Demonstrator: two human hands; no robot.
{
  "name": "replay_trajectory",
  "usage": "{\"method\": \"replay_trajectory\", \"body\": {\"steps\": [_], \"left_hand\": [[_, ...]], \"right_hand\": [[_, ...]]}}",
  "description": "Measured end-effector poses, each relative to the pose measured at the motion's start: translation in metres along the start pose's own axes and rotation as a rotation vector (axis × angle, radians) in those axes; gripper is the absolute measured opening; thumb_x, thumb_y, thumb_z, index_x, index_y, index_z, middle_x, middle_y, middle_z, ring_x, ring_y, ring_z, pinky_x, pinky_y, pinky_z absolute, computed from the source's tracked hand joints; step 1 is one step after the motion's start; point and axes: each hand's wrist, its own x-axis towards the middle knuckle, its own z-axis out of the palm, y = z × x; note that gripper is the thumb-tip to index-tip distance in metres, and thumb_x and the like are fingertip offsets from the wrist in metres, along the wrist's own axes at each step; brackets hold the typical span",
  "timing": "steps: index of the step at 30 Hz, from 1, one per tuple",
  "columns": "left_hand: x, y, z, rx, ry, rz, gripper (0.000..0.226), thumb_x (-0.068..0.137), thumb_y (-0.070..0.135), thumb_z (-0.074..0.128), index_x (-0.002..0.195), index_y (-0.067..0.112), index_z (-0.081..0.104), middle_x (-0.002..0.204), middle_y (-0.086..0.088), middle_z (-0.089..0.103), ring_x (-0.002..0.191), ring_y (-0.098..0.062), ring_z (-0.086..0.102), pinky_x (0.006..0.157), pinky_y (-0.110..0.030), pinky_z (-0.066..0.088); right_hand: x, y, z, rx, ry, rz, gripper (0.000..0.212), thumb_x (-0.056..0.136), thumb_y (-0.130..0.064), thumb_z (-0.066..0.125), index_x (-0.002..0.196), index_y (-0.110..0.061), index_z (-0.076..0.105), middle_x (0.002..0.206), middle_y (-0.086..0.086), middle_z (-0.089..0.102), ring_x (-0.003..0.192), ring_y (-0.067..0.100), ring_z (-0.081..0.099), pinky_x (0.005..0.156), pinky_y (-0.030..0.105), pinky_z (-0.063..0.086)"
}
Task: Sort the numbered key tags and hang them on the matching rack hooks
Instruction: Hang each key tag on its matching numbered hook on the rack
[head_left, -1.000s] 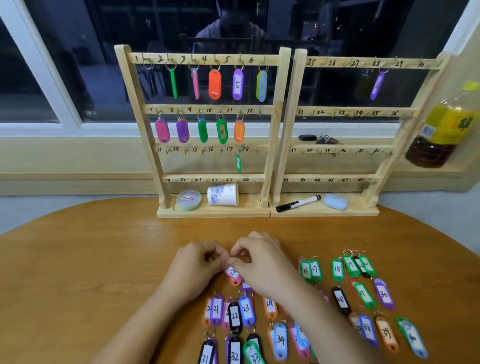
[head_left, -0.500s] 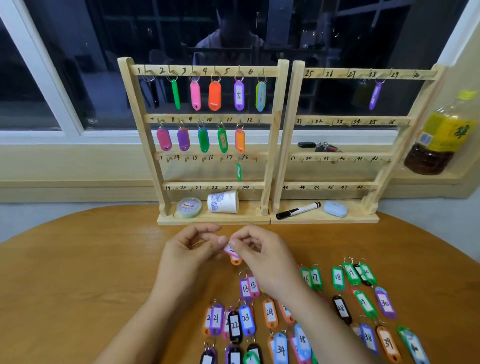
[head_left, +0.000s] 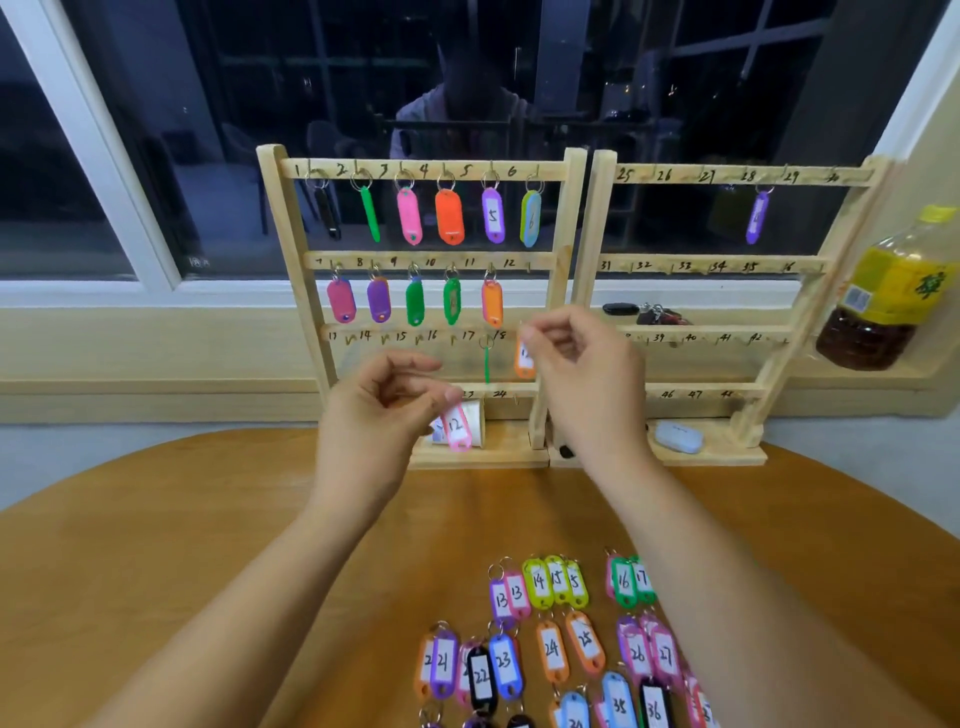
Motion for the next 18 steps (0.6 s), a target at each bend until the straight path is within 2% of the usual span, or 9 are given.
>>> {"method": "replay_trajectory", "body": {"steps": [3, 6, 10, 12, 14, 18], "left_hand": [[0.019, 0.015, 0.009, 0.052, -0.05, 0.052, 0.019, 0.091, 0.003, 0.082, 0.106, 0.012, 0.073, 0.083, -0.003, 0.08, 0.081, -0.014, 0.077, 0.068, -0.026, 0.06], [0.042, 0.03, 0.022, 0.104, -0.07, 0.105, 0.014, 0.091, 0.005, 0.082, 0.101, 0.012, 0.074, 0.082, 0.0, 0.08, 0.08, -0.008, 0.076, 0.067, -0.019, 0.056], [0.071, 0.047, 0.042, 0.165, -0.047, 0.203, 0.011, 0.09, 0.014, 0.085, 0.097, 0.018, 0.076, 0.08, 0.003, 0.08, 0.075, -0.005, 0.074, 0.066, -0.017, 0.052], [0.083, 0.053, 0.053, 0.202, -0.028, 0.254, 0.011, 0.09, 0.016, 0.085, 0.094, 0.021, 0.076, 0.077, 0.005, 0.079, 0.075, -0.008, 0.075, 0.067, -0.022, 0.055], [0.094, 0.057, 0.064, 0.251, -0.023, 0.291, 0.01, 0.089, 0.017, 0.085, 0.091, 0.023, 0.077, 0.075, 0.008, 0.077, 0.074, -0.008, 0.075, 0.071, -0.03, 0.06], [0.109, 0.059, 0.08, 0.4, -0.008, 0.346, 0.007, 0.089, 0.022, 0.084, 0.094, 0.025, 0.079, 0.077, 0.012, 0.076, 0.075, -0.002, 0.073, 0.077, -0.033, 0.062]], "right_hand": [[0.031, -0.005, 0.001, -0.054, 0.09, -0.098, 0.004, 0.097, -0.024, 0.076, 0.1, -0.023, 0.074, 0.085, -0.015, 0.072, 0.083, 0.0, 0.068, 0.073, 0.017, 0.054], [0.054, -0.006, 0.005, -0.096, 0.113, -0.144, 0.011, 0.097, -0.025, 0.075, 0.107, -0.025, 0.07, 0.083, -0.014, 0.073, 0.084, 0.004, 0.069, 0.078, 0.029, 0.056], [0.07, -0.002, 0.008, -0.235, 0.038, -0.13, 0.004, 0.096, -0.028, 0.074, 0.099, -0.028, 0.071, 0.081, -0.016, 0.069, 0.085, 0.016, 0.069, 0.078, 0.044, 0.06], [0.071, 0.0, 0.008, -0.268, 0.005, -0.117, 0.003, 0.095, -0.026, 0.074, 0.098, -0.028, 0.073, 0.081, -0.016, 0.07, 0.082, 0.015, 0.07, 0.076, 0.044, 0.061], [0.069, 0.0, 0.006, -0.275, -0.006, -0.111, 0.012, 0.094, -0.021, 0.071, 0.101, -0.031, 0.076, 0.082, -0.016, 0.07, 0.081, 0.011, 0.069, 0.075, 0.043, 0.061], [0.062, 0.003, 0.002, -0.255, -0.017, -0.096, 0.02, 0.095, -0.02, 0.071, 0.109, -0.034, 0.072, 0.077, -0.013, 0.067, 0.075, 0.006, 0.063, 0.074, 0.039, 0.059]]}}
